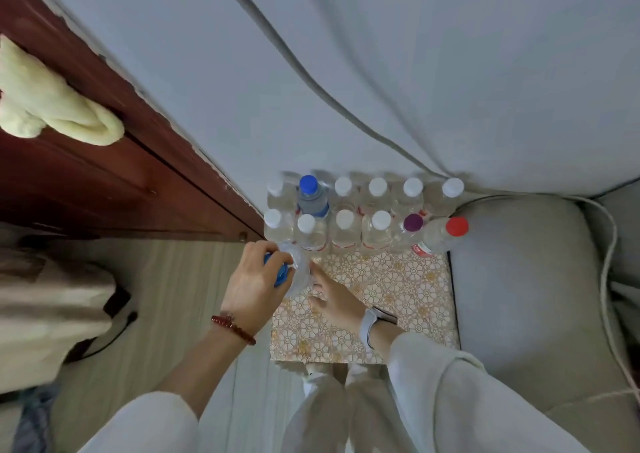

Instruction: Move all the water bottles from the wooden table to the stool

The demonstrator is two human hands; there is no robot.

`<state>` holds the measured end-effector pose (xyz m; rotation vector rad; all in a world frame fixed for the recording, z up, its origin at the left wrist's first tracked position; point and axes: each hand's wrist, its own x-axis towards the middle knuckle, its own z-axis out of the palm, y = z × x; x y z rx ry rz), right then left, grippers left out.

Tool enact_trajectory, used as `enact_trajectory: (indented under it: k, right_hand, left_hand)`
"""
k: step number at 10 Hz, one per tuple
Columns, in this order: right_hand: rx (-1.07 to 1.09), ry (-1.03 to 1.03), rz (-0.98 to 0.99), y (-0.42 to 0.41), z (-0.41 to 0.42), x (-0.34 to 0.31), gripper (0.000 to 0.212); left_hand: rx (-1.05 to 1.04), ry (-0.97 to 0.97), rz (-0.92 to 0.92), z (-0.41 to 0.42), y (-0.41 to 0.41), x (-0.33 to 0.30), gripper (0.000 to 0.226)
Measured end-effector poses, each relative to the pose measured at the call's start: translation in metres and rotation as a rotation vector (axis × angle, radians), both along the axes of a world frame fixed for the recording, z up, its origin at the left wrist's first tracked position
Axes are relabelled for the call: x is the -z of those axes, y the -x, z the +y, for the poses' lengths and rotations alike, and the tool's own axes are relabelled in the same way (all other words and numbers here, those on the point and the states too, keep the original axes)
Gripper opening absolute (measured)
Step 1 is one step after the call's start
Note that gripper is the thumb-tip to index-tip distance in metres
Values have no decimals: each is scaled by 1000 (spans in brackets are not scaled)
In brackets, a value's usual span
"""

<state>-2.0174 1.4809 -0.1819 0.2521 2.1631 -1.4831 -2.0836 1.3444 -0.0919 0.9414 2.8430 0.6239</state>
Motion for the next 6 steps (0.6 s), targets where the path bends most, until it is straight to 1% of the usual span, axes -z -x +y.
enact_trajectory:
  k: [2,3,5,6]
  right_hand:
    - [-2,-20,-28,18,1,-4,67]
    - [-12,-40,-12,19,3,-7,63]
    - [-17,-92,-5,28,7,-30,51]
    - [58,-129,-31,31,16,-58,40]
  left_hand:
    - [-91,-44,-21,6,14,5,24]
    - [-106,8,-42,2,15,12,38]
    - [-91,154,-180,-7,15,17,53]
    - [-41,250,-183,-9,20,5,57]
